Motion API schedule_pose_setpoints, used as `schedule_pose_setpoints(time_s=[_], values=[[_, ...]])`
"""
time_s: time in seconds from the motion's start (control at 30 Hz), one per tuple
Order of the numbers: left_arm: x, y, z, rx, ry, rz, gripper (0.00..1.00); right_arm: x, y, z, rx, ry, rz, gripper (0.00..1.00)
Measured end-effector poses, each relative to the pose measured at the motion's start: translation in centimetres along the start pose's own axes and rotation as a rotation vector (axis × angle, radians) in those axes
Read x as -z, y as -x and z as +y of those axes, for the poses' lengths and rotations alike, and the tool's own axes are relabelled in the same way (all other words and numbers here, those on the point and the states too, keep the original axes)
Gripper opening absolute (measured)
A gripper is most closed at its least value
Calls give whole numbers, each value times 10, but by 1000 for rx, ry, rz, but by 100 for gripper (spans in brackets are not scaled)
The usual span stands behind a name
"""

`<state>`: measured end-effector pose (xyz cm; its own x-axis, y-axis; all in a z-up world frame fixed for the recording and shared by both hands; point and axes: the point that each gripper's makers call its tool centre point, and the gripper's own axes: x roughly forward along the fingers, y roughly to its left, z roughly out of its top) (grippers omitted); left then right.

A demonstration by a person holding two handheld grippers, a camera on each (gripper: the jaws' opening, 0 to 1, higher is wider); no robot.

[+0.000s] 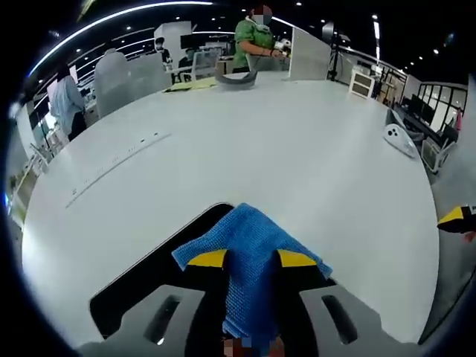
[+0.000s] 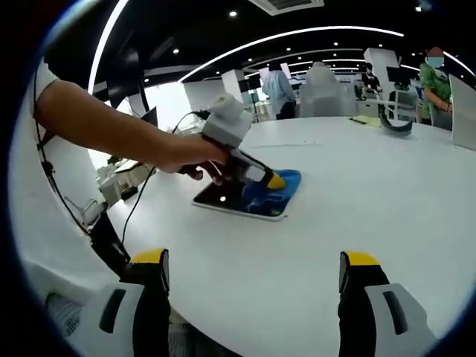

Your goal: Wipe the mirror surface with the cleaning cloth until all visible marks leave the cleaned area.

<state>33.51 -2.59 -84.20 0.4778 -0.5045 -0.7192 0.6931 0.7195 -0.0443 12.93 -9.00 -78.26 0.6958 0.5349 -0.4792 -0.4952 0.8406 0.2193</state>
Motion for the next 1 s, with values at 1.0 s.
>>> schedule_pose_setpoints(time_s=[1.0], values=[[-14, -11, 19, -15, 1, 23, 23, 2, 0, -1, -1, -9, 5, 95]])
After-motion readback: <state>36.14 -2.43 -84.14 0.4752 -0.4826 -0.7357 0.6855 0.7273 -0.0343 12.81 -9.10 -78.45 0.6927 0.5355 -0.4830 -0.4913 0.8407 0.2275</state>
